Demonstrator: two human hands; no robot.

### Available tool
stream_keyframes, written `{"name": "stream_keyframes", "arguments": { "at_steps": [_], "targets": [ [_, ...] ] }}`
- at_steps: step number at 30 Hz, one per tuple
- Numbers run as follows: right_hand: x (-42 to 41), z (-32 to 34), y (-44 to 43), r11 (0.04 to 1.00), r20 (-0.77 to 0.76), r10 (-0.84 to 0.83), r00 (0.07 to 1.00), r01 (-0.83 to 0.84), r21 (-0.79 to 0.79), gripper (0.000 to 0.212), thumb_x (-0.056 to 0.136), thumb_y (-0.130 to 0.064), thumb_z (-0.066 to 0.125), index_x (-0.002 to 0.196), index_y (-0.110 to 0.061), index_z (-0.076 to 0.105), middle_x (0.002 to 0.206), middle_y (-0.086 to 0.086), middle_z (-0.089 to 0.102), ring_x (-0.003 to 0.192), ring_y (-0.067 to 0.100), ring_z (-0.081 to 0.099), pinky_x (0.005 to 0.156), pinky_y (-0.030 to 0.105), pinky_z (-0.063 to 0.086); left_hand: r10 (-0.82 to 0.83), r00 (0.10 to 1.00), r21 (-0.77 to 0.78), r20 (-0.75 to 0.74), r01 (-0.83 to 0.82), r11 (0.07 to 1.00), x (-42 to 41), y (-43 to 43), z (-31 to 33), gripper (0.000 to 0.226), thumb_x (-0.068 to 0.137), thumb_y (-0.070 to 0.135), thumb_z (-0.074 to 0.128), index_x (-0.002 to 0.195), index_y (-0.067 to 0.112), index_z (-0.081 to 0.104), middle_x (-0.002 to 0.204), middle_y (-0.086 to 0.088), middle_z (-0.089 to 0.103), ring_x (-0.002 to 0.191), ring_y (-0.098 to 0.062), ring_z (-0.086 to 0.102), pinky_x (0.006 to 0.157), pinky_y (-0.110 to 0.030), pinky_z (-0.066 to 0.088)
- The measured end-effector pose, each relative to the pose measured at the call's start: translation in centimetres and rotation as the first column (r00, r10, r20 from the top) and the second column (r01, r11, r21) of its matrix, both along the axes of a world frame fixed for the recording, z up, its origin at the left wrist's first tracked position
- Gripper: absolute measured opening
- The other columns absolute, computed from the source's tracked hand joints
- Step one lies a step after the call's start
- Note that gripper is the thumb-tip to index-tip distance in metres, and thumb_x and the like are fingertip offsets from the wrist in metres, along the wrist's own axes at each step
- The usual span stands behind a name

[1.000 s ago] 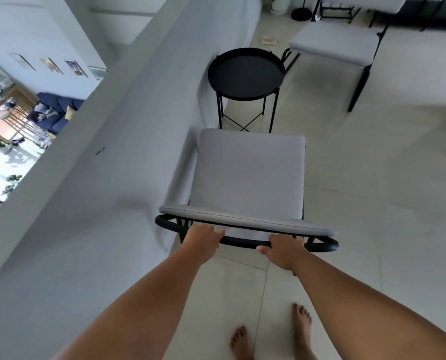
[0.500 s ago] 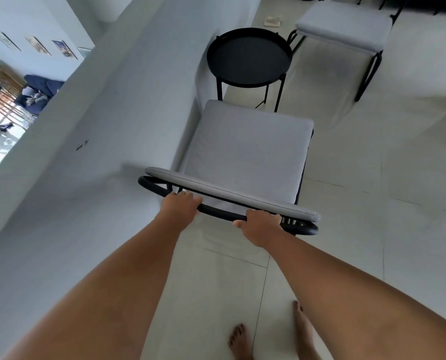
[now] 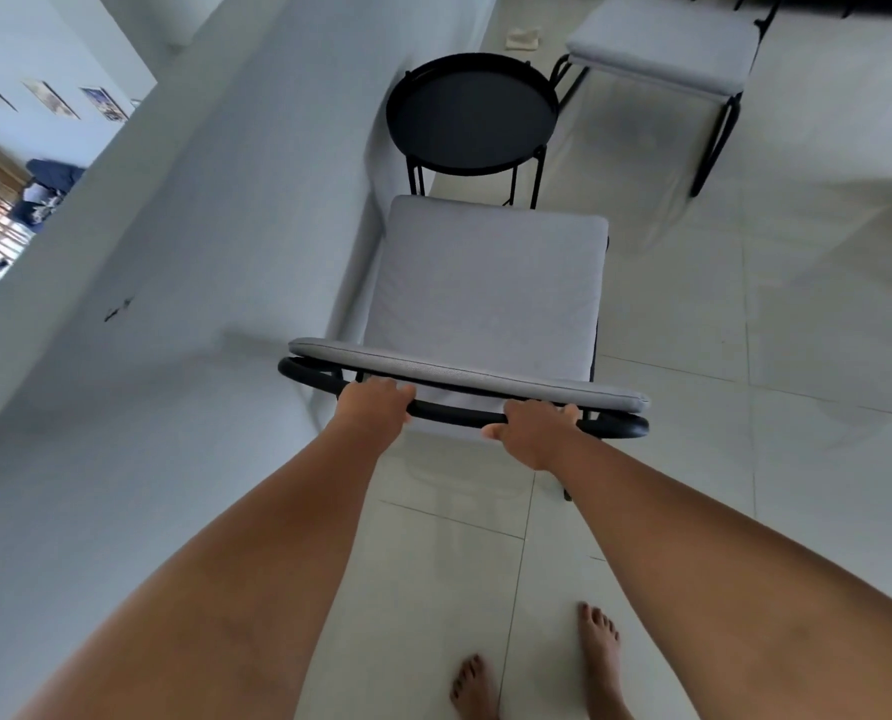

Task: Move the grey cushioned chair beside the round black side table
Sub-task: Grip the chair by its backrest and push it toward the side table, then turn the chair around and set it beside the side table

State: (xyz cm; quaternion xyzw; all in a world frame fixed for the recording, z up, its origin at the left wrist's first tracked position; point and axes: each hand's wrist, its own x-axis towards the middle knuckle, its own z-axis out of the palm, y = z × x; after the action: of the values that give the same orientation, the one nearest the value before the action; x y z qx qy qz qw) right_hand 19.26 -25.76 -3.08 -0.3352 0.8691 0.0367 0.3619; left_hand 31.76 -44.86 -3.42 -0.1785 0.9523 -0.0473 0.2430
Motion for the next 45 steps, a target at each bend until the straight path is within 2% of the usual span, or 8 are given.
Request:
{"name": "stream_keyframes", "arguments": {
  "at_steps": [4,8,14,20,28,33,40,45],
  "targets": [
    [-0.9,1.4,0.4,0.995,0.017,-0.035,0.999,0.036,-0.091,0.058,0.094,-0.065,0.038,0.116,-0.014,0.057,0.131,0.013,0.057,0.124,0.034,0.048,0.104,0.05,0.035,0.116,0.993,0.069,0.015,-0.117,0.991,-0.2,0.6,0.9,0.025,0.093,0.023,0.054,0.118,0.019,0.051,0.114,-0.005,0.059,0.109,-0.027,0.055,0.091,-0.043,0.044],
    [-3.2,4.0,1.4,0.987,-0.084,-0.029,0.996,0.015,-0.161,0.054,0.098,-0.057,0.038,0.127,-0.015,0.053,0.131,0.013,0.054,0.122,0.032,0.048,0.1,0.046,0.039,0.252,0.962,0.192,-0.107,-0.229,0.954,-1.6,1.5,3.5,0.035,0.091,0.042,0.056,0.115,0.017,0.052,0.111,-0.002,0.059,0.097,-0.025,0.059,0.076,-0.038,0.049],
    [-7.2,8.1,5.2,0.98,-0.207,-0.127,0.97,0.09,-0.18,0.041,0.1,-0.042,0.04,0.131,-0.017,0.05,0.132,0.01,0.053,0.119,0.029,0.052,0.096,0.041,0.042,0.156,0.916,0.136,-0.369,-0.113,0.984,-6.6,5.1,8.9,0.028,0.098,0.033,0.047,0.116,0.014,0.056,0.11,-0.003,0.061,0.098,-0.023,0.06,0.074,-0.035,0.049],
    [-13.5,12.4,10.5,0.954,-0.294,-0.243,0.925,0.172,-0.246,0.035,0.097,-0.036,0.043,0.125,-0.017,0.053,0.125,0.009,0.058,0.113,0.029,0.055,0.092,0.04,0.043,0.061,0.884,0.064,-0.464,-0.036,0.997,-15.4,9.8,13.5,0.023,0.097,0.026,0.047,0.11,0.011,0.058,0.108,-0.008,0.06,0.098,-0.028,0.059,0.07,-0.038,0.045],
    [-27.0,15.2,16.6,0.957,-0.329,-0.246,0.912,0.175,-0.23,0.034,0.098,-0.032,0.043,0.126,-0.016,0.052,0.129,0.01,0.056,0.116,0.03,0.055,0.093,0.039,0.042,0.077,0.94,0.036,-0.332,-0.069,0.997,-29.4,15.8,14.6,0.025,0.097,0.028,0.045,0.113,0.012,0.055,0.111,-0.006,0.057,0.099,-0.027,0.059,0.072,-0.034,0.042],
    [-35.4,15.6,20.9,0.969,-0.328,-0.215,0.92,0.158,-0.192,0.035,0.098,-0.035,0.044,0.126,-0.017,0.054,0.126,0.008,0.059,0.114,0.029,0.057,0.093,0.038,0.045,0.108,0.971,0.037,-0.212,-0.103,0.994,-38.1,19.4,15.0,0.02,0.092,0.018,0.05,0.109,0.014,0.059,0.103,-0.003,0.06,0.08,-0.022,0.056,0.061,-0.029,0.038],
    [-48.5,16.3,24.7,0.947,-0.336,-0.292,0.896,0.22,-0.235,0.034,0.097,-0.034,0.046,0.124,-0.017,0.055,0.123,0.008,0.061,0.111,0.029,0.058,0.091,0.038,0.045,0.075,0.973,0.052,-0.219,-0.065,0.997,-51.8,22.7,16.3,0.018,0.085,0.01,0.053,0.101,0.011,0.062,0.089,-0.004,0.055,0.07,-0.023,0.055,0.047,-0.025,0.03],
    [-60.0,16.6,24.7,0.935,-0.358,-0.337,0.871,0.263,-0.239,0.034,0.096,-0.032,0.046,0.125,-0.017,0.055,0.123,0.007,0.061,0.111,0.028,0.058,0.088,0.037,0.044,0.033,0.974,0.04,-0.224,-0.024,0.999,-64.1,22.1,17.0,0.022,0.08,0.008,0.056,0.1,0.011,0.063,0.091,-0.007,0.06,0.086,-0.031,0.065,0.061,-0.029,0.042]
  ]
}}
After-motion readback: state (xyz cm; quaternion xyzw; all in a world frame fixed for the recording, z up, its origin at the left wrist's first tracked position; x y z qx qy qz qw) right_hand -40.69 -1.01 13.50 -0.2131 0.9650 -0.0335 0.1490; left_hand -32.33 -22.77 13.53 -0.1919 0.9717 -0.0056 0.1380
